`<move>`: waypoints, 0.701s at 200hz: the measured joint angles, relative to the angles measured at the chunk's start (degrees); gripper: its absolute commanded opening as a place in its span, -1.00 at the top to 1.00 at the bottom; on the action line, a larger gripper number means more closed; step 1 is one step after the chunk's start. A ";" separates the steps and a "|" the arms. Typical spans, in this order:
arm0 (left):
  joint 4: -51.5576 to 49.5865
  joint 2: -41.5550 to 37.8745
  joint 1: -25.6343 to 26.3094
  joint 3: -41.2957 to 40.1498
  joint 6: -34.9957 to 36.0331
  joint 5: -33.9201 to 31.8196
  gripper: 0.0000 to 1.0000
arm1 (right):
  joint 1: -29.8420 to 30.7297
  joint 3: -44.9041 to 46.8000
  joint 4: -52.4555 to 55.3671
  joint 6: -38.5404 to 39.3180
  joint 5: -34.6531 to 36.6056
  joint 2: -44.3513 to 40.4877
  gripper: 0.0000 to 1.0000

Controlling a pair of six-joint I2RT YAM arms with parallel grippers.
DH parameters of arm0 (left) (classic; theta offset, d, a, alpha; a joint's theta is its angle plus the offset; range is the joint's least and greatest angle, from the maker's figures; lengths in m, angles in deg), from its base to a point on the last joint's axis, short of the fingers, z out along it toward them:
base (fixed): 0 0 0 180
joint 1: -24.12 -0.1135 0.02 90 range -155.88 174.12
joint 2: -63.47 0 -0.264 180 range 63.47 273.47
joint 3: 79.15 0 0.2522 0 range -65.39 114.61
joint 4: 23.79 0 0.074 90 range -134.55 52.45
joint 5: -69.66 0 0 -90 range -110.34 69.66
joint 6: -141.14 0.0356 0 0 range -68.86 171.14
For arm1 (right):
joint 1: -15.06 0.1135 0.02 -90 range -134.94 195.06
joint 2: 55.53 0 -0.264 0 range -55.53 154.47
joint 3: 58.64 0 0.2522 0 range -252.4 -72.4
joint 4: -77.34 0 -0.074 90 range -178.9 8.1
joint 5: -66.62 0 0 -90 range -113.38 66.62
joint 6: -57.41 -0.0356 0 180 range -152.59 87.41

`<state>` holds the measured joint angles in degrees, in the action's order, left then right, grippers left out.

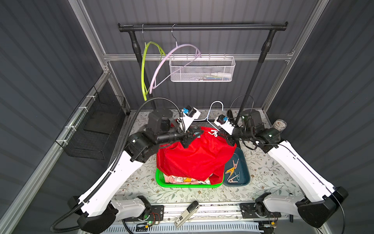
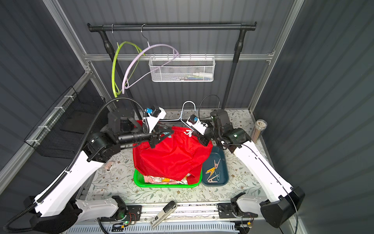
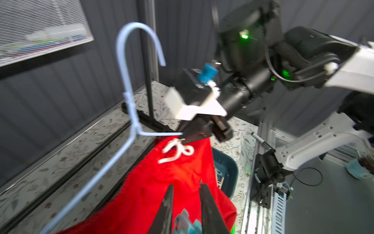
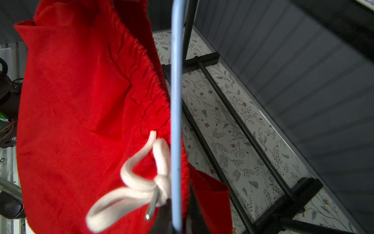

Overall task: Remove the clothespins securing shorts to the hanger
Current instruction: Place the clothespin in the storage box.

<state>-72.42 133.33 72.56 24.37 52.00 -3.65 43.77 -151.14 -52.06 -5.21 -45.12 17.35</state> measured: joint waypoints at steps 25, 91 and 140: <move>6.73 -2.82 6.23 -8.85 -3.08 -4.57 1.00 | 0.00 0.07 -0.13 -0.42 0.50 0.17 1.00; 25.42 3.76 23.39 -27.08 -9.35 -19.39 1.00 | 0.20 0.85 -0.63 -1.64 1.42 -1.33 1.00; 38.14 17.00 26.45 -27.23 -12.00 -24.13 1.00 | 1.14 1.40 -0.83 -2.14 3.87 -2.47 1.00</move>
<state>-34.28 150.34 99.01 -2.87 40.00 -27.78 44.90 -149.74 -52.89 -7.35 -41.25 14.88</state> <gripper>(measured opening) 0.209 0.097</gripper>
